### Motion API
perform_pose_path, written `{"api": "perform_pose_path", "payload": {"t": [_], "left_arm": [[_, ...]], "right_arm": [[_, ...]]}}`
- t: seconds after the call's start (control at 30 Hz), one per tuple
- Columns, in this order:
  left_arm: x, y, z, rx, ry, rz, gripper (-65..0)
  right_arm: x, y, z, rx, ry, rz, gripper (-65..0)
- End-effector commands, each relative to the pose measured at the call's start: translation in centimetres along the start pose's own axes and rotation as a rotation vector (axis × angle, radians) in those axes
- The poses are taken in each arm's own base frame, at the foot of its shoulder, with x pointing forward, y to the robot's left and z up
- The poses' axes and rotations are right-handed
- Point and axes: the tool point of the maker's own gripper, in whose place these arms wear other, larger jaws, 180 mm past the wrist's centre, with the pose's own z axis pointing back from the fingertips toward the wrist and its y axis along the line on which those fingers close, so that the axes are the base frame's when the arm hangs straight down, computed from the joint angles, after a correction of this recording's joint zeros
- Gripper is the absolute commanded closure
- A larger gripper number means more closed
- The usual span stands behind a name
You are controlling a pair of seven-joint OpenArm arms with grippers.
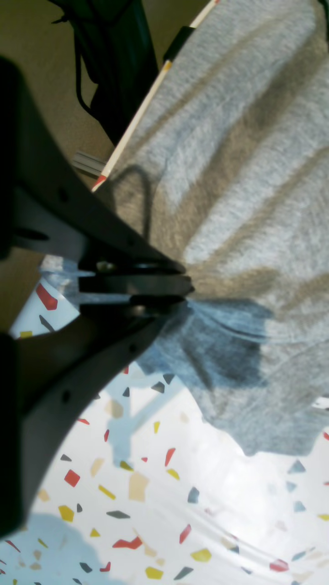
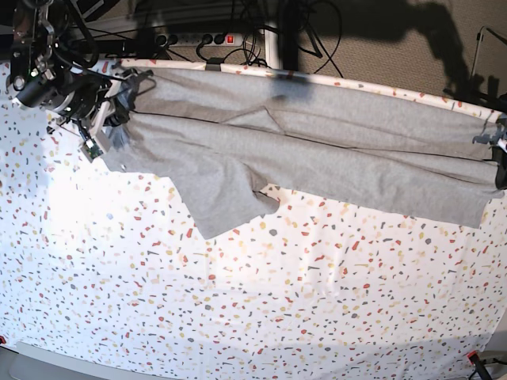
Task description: Fold the T-shirt properly
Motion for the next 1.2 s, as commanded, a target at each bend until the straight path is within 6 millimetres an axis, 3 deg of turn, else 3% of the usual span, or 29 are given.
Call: {"api": "perform_pose_path", "payload": {"t": [0.0,0.03,0.13,0.17,0.23,0.43,0.57,0.73,0.93,1.03,1.17], "left_arm": [[2.6,1.3,0.4,0.024,-0.064,-0.022,0.0],[2.6,1.3,0.4,0.024,-0.064,-0.022,-3.9],[2.7,1.3,0.4,0.024,-0.064,-0.022,-24.2],[2.7,1.3,0.4,0.024,-0.065,-0.022,-28.0],[2.8,1.4,0.4,0.025,-0.068,-0.023,-29.3],[4.8,2.2,0.3,0.035,-0.099,-0.043,-29.2],[6.2,1.7,-1.2,0.03,-0.086,-0.034,-29.2],[8.9,0.0,-4.0,0.012,-0.11,-0.033,-29.2],[7.3,-1.8,-8.9,0.012,0.0,-0.062,-29.0],[6.9,-0.5,-10.4,0.053,0.02,-0.014,-28.9],[7.5,2.2,-11.0,0.134,0.012,0.026,-27.9]], "right_arm": [[0.7,-0.6,0.5,-0.017,-0.019,0.021,0.0],[0.7,-0.6,0.5,-0.018,-0.021,0.021,-2.0],[1.2,-0.6,0.6,-0.019,-0.044,0.022,-21.5],[1.4,-0.6,0.6,-0.018,-0.058,0.022,-26.5],[2.2,-0.7,0.6,-0.019,-0.093,0.024,-31.6],[5.1,-1.7,0.9,-0.039,-0.176,0.032,-31.7],[6.4,-1.6,1.1,-0.013,-0.215,0.008,-31.7],[6.1,-1.5,1.1,-0.006,-0.198,0.004,-31.7],[4.2,-1.5,0.8,-0.006,-0.096,0.005,-31.7],[4.2,-1.5,0.8,-0.006,-0.094,0.005,-31.7],[4.2,-1.5,0.8,-0.006,-0.094,0.005,-31.7]]}}
